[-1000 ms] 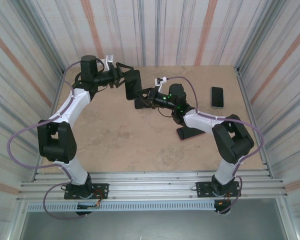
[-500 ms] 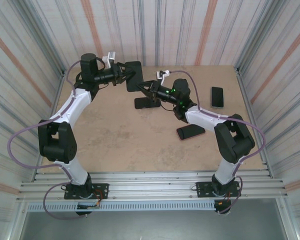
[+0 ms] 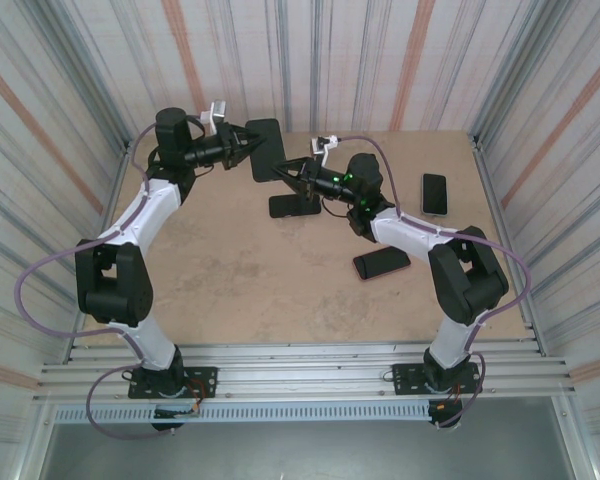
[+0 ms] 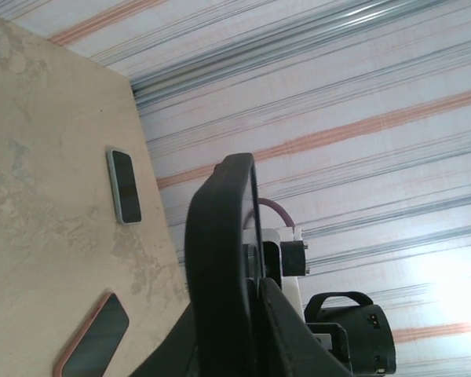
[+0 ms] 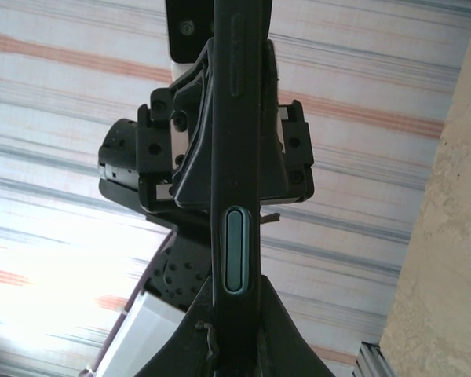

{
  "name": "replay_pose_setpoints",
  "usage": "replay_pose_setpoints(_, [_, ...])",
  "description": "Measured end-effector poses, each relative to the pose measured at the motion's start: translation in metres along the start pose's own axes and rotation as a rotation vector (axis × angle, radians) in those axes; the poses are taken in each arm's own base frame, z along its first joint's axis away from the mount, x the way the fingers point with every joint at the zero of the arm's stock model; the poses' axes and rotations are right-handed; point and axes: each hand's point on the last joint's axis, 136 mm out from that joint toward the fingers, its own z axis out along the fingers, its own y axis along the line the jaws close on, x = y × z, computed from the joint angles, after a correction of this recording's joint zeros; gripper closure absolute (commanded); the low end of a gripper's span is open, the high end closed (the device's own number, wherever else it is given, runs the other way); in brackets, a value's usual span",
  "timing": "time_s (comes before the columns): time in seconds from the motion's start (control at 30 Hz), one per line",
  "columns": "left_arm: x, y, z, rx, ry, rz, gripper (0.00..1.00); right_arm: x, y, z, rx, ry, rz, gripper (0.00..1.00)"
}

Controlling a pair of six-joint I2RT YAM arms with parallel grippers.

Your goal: Take the phone out of the phone case

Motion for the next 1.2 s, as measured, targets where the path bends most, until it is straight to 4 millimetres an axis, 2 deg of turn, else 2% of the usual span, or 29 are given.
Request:
replay_pose_setpoints(0.13, [-0.001,-0.006,0.0,0.023,0.001,-0.026,0.88,-0.001,0.003,-0.001,-0.01,0.005,-0.011,0.99])
replay_pose_setpoints(0.2, [-0.001,-0.007,0.0,0.03,0.0,-0.036,0.92,-0.001,0.003,-0.001,-0.012,0.007,-0.015,0.87])
replay_pose_setpoints(0.27, [-0.001,-0.005,0.0,0.03,-0.005,-0.047,0.91,-0.001,0.002,-0.001,-0.006,0.007,-0.016,0.83])
replay_pose_setpoints(0.37, [-0.005,0.006,-0.001,0.001,-0.056,-0.064,0.91,-0.001,-0.008,-0.002,0.034,0.006,-0.025,0.68])
replay_pose_setpoints(0.47, [-0.013,0.024,-0.006,-0.053,-0.145,-0.092,0.91,-0.002,-0.018,-0.003,0.076,-0.002,-0.044,0.57])
replay_pose_setpoints(0.57, [-0.019,0.033,-0.012,-0.085,-0.233,-0.115,0.91,-0.004,-0.021,-0.004,0.1,-0.027,-0.068,0.52])
replay_pose_setpoints(0.67, [-0.024,0.033,-0.016,-0.097,-0.313,-0.122,0.91,-0.002,-0.017,-0.003,0.107,-0.054,-0.108,0.52])
replay_pose_setpoints(0.8, [-0.028,0.03,-0.018,-0.088,-0.404,-0.13,0.91,0.008,-0.015,0.003,0.116,-0.079,-0.153,0.57])
replay_pose_setpoints(1.03, [-0.029,0.036,-0.017,-0.082,-0.502,-0.201,0.91,0.023,-0.028,0.009,0.176,-0.153,-0.263,0.65])
replay_pose_setpoints(1.2, [-0.031,0.036,-0.019,-0.066,-0.538,-0.241,0.9,0.018,-0.022,0.007,0.162,-0.217,-0.302,0.7])
